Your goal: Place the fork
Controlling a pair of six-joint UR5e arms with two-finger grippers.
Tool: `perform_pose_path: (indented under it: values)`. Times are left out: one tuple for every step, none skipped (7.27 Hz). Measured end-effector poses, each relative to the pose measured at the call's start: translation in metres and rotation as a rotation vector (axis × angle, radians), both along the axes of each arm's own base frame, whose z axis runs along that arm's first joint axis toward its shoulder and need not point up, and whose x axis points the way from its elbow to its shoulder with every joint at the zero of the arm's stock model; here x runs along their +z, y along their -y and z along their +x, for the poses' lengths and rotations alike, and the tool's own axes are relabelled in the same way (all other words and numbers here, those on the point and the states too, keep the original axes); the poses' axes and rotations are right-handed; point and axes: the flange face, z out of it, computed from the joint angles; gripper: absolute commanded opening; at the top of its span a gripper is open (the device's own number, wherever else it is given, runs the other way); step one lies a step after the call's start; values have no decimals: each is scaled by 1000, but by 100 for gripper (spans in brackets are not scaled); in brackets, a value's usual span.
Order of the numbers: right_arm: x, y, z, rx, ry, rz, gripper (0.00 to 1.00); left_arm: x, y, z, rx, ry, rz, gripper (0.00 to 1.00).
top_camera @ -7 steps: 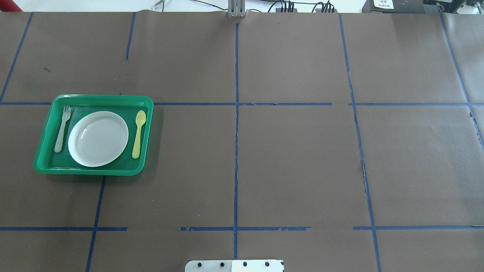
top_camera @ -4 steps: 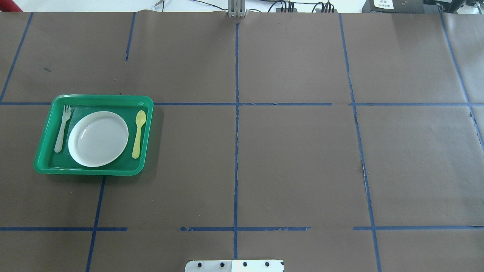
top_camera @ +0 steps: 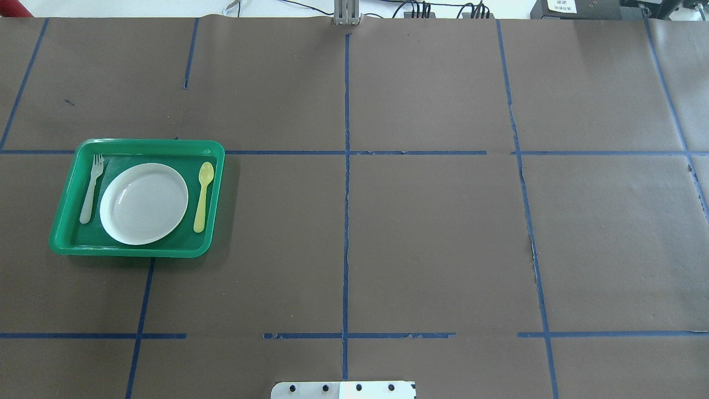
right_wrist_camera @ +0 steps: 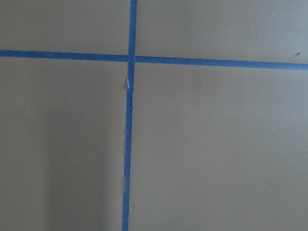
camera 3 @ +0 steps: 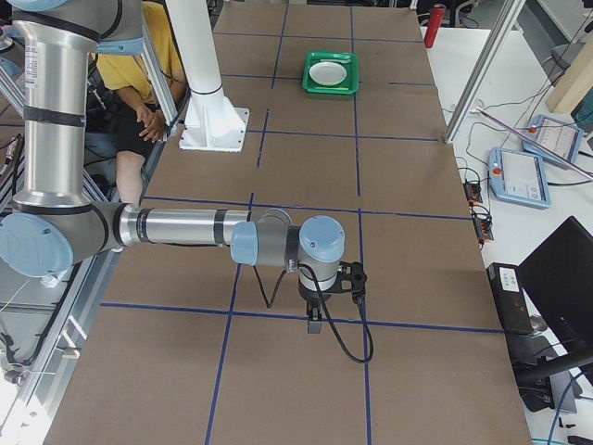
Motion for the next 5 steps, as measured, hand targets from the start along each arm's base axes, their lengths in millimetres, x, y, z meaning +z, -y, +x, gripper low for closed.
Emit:
perform_pose_path:
  values:
    - [0, 0, 0, 0, 0, 0, 100, -3, 0, 0, -1, 0, 5, 100]
    - [0, 0, 0, 0, 0, 0, 100, -6, 1, 0, -1, 0, 10, 100]
    - [0, 0, 0, 0, 0, 0, 100, -8, 2, -1, -2, 0, 15, 100]
    - [0, 0, 0, -1, 0, 0, 100, -9, 3, -1, -2, -1, 17, 100]
    - [0, 0, 0, -1, 0, 1, 100, -10, 3, -1, -2, -1, 19, 100]
